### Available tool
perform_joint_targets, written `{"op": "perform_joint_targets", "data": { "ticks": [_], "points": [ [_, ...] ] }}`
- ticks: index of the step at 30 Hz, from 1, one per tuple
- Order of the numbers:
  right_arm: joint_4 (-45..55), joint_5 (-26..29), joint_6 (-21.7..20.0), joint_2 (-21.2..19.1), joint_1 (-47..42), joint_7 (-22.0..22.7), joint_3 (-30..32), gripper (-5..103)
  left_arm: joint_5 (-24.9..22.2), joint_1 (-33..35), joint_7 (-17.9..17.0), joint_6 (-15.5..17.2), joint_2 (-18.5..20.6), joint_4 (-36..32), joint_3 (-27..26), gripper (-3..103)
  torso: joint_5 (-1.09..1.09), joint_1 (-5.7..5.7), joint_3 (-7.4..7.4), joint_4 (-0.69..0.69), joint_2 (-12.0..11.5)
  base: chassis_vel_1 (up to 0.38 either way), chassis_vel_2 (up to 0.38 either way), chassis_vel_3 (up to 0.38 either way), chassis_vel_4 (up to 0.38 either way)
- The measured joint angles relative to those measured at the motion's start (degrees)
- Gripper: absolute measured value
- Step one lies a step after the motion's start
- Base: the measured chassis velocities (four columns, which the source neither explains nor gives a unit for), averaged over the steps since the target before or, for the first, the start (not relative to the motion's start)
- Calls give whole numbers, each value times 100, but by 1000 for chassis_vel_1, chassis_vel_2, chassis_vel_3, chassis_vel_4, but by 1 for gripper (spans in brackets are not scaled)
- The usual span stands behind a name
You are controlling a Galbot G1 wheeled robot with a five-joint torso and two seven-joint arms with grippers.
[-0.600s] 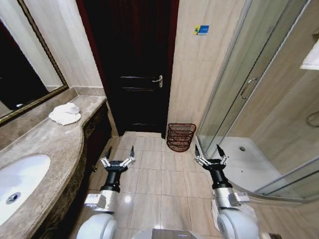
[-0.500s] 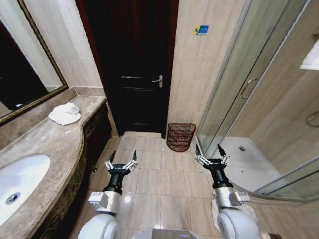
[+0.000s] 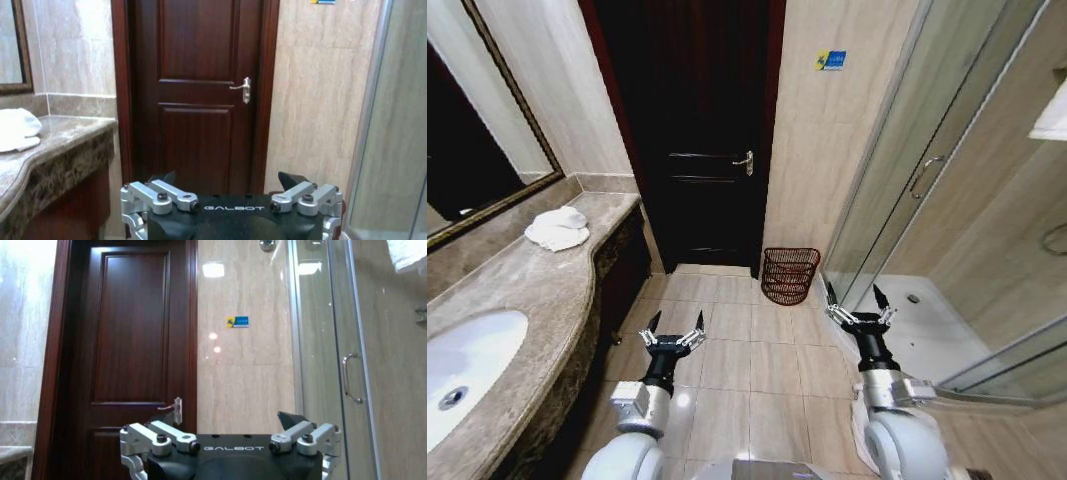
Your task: Discard the used towel into the hamper.
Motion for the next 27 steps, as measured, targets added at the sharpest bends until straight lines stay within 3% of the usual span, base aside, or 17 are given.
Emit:
{"op": "perform_joint_targets", "data": {
  "ticks": [4,11,18,27],
  "points": [
    [-29,94,-1,-2,58,-84,17,100,-66,-69,-4,-144,-1,91,13,100,0,0,0,0,0,0,0,0,0],
    [-141,171,51,-15,100,-235,64,100,-216,-199,-107,-701,-1,213,91,100,0,0,0,0,0,0,0,0,0],
    [-111,150,-17,-9,94,-292,68,100,-168,-183,-132,-895,-1,94,174,100,0,0,0,0,0,0,0,0,0],
    [-22,143,-13,34,-30,-389,28,100,-31,-137,-223,-872,0,-36,103,100,0,-2,0,0,0,-13,10,13,-8]
  ]
}}
